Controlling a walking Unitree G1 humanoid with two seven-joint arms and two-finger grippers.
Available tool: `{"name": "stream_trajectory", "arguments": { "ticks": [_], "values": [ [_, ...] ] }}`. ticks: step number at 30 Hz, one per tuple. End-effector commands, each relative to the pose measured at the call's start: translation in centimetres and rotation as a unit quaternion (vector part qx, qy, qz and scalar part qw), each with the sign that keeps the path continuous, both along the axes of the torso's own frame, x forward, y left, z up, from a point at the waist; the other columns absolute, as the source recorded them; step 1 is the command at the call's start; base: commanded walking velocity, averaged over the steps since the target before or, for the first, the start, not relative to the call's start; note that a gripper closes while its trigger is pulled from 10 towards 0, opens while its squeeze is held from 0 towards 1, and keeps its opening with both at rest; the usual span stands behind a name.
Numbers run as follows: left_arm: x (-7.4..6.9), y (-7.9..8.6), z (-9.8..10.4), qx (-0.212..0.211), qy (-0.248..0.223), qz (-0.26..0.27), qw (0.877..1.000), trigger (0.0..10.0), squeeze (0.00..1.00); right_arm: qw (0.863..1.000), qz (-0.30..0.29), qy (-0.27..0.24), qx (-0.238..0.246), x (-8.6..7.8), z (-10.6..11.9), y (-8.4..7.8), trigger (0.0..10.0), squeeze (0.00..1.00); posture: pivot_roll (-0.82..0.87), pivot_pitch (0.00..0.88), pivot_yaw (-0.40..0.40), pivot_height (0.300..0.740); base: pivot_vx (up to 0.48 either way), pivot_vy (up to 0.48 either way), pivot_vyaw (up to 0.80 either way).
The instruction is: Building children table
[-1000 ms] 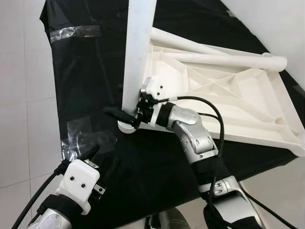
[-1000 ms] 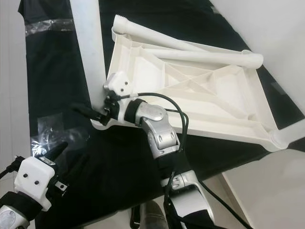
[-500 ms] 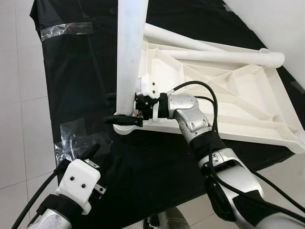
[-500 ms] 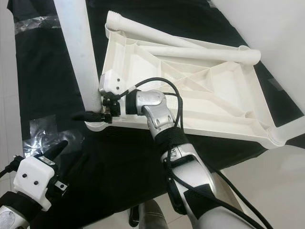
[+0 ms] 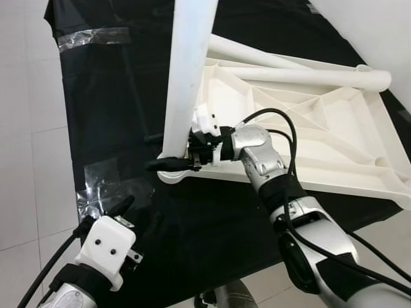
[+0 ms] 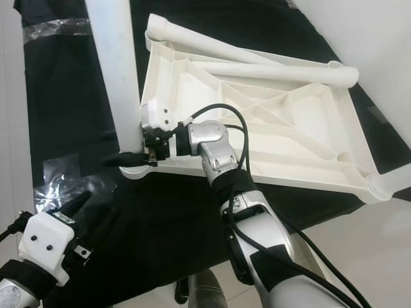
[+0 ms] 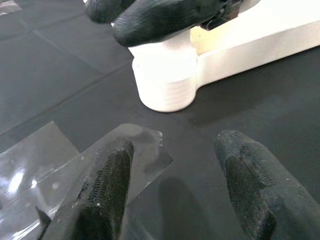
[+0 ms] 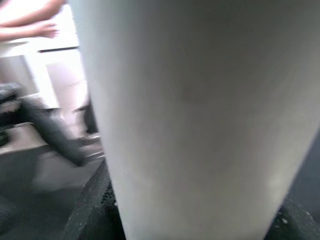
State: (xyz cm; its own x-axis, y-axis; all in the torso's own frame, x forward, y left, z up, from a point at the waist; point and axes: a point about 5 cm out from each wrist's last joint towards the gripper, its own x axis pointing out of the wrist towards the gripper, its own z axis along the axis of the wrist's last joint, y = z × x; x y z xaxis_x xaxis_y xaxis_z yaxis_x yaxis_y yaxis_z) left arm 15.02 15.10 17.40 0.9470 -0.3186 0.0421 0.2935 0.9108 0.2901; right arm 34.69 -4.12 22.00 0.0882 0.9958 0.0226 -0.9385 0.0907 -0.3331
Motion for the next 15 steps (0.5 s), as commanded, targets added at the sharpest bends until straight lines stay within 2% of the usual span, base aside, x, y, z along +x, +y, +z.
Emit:
{"name": "stream_trajectory", "arguments": {
  "ticks": [1, 3, 4, 5, 6, 7, 8, 9, 12, 13, 14, 15],
  "values": [
    [-0.5, -0.1, -0.2, -0.002, 0.013, -0.005, 1.0, 10.0, 0.0, 0.962, -0.27, 0.024, 0.037, 0.9, -2.9, -1.7, 0.0, 0.0, 0.29, 0.336, -0.193, 0.74, 0.0, 0.0, 0.0],
    [-0.5, -0.1, -0.2, -0.002, 0.013, -0.005, 1.0, 10.0, 0.0, 0.962, -0.27, 0.024, 0.037, 0.9, -2.9, -1.7, 0.0, 0.0, 0.29, 0.336, -0.193, 0.74, 0.0, 0.0, 0.0],
    [-0.5, 0.0, -0.2, -0.001, 0.014, -0.005, 1.0, 10.0, 0.0, 0.92, -0.38, 0.064, 0.069, 0.0, -4.0, -2.2, 0.0, 0.0, 0.29, 0.336, -0.193, 0.74, 0.0, 0.0, 0.0],
    [-0.5, 0.0, -0.2, -0.001, 0.014, -0.005, 1.0, 10.0, 0.0, 0.92, -0.38, 0.064, 0.069, 0.0, -4.0, -2.2, 0.0, 0.0, 0.29, 0.336, -0.193, 0.74, 0.0, 0.0, 0.0],
    [-0.5, 0.1, -0.2, 0.0, 0.015, -0.004, 1.0, 10.0, 0.0, 0.907, -0.408, 0.077, 0.07, -1.8, -4.8, -1.8, 0.0, 0.0, 0.28, 0.334, -0.18, 0.74, 0.0, 0.0, 0.0],
    [-0.5, 0.1, -0.3, 0.0, 0.016, -0.005, 1.0, 10.0, 0.0, 0.907, -0.408, 0.081, 0.069, -2.9, -5.0, -1.3, 0.0, 0.0, 0.28, 0.325, -0.181, 0.74, 0.0, 0.0, 0.0],
    [-0.5, 0.1, -0.3, 0.0, 0.016, -0.005, 1.0, 10.0, 0.0, 0.907, -0.408, 0.081, 0.069, -2.9, -5.0, -1.3, 0.0, 0.0, 0.28, 0.325, -0.181, 0.74, 0.0, 0.0, 0.0],
    [-0.3, 0.2, -0.3, 0.002, 0.015, -0.007, 1.0, 10.0, 0.0, 0.926, -0.363, 0.08, 0.06, -3.7, -4.9, 0.2, 0.0, 0.0, 0.29, 0.321, -0.186, 0.74, 0.0, 0.0, 0.0],
    [-0.2, 0.2, -0.2, 0.003, 0.013, -0.007, 1.0, 10.0, 0.0, 0.935, -0.341, 0.083, 0.055, -3.6, -4.9, 0.8, 0.0, 0.0, 0.3, 0.32, -0.187, 0.74, 0.0, 0.0, 0.0],
    [-0.2, 0.3, -0.2, 0.006, 0.011, -0.005, 1.0, 10.0, 0.0, 0.938, -0.332, 0.085, 0.054, -3.5, -4.9, 1.1, 1.4, 0.0, 0.3, 0.32, -0.188, 0.74, 0.0, 0.0, 0.0],
    [-0.2, 0.4, -0.1, 0.007, 0.01, -0.002, 1.0, 10.0, 0.0, 0.939, -0.329, 0.083, 0.056, -3.2, -4.8, 1.2, 10.0, 0.0, 0.3, 0.318, -0.187, 0.74, 0.0, 0.0, 0.0],
    [-0.2, 0.4, -0.1, 0.007, 0.01, -0.002, 1.0, 10.0, 0.0, 0.939, -0.329, 0.083, 0.056, -3.2, -4.8, 1.2, 10.0, 0.0, 0.3, 0.318, -0.187, 0.74, 0.0, 0.0, 0.0]
  ]
}}
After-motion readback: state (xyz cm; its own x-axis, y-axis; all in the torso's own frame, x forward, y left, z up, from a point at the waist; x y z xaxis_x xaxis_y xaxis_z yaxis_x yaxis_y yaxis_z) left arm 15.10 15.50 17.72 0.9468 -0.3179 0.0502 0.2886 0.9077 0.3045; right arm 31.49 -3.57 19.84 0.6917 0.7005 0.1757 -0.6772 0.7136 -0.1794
